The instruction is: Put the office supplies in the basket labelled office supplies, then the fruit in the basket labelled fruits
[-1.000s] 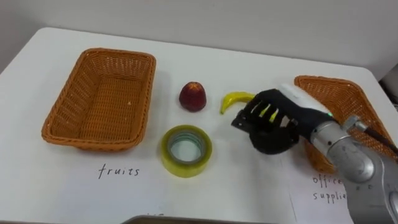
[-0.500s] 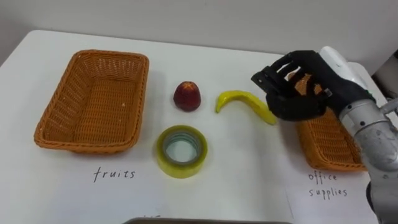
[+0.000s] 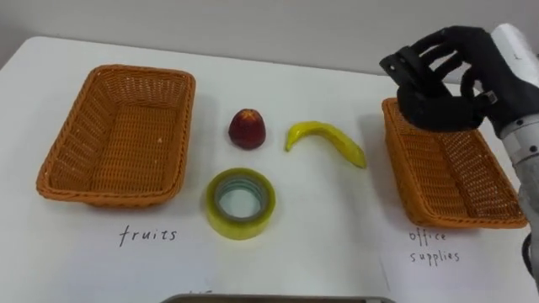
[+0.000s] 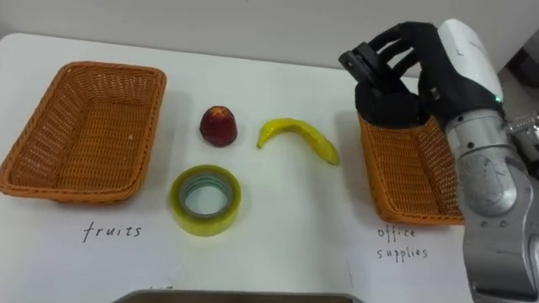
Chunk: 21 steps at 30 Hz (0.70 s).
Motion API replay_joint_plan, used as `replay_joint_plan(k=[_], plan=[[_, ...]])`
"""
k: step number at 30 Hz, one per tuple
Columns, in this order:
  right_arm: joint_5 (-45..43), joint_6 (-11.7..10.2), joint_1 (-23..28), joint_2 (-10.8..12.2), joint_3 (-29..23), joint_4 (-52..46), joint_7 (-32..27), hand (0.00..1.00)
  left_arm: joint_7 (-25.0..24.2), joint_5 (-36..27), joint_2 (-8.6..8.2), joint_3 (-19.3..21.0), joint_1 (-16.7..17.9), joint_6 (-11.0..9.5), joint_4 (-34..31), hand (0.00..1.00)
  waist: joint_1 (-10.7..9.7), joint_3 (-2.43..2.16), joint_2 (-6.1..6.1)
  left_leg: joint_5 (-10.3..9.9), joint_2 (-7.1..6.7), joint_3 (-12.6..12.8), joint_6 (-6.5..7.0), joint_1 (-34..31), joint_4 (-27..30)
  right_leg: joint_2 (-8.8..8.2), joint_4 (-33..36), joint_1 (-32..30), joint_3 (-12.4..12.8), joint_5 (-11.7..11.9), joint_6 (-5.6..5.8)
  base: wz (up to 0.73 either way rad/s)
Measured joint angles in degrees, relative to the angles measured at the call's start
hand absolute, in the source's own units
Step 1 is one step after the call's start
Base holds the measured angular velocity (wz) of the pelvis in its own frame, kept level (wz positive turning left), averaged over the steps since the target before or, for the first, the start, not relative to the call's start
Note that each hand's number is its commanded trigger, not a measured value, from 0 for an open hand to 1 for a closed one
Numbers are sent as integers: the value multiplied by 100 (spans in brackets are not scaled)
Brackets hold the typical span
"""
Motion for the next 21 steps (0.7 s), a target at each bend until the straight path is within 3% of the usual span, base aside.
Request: replay_joint_plan(k=[7, 13, 21], plan=[[-2, -53, 119, 0, -114, 48, -207, 100, -120, 43, -24, 270, 44, 0, 13, 0, -101, -62, 40, 1, 1, 38, 0, 49, 13, 9, 3, 10, 61, 0, 0, -3], [69, -118, 175, -16, -534, 307, -264, 100, -128, 35, -21, 411, 165, 0, 30, 0, -195, -55, 48, 0, 4, 33, -1, 201, -54, 11, -5, 154, 78, -1, 1, 0], [85, -142, 405, -16, -623, 594, -345, 100, -129, 35, -23, 409, 206, 1, -117, 0, -264, -49, -40, 5, 1, 32, -9, 208, -29, 11, 2, 160, 87, 0, 0, 0]])
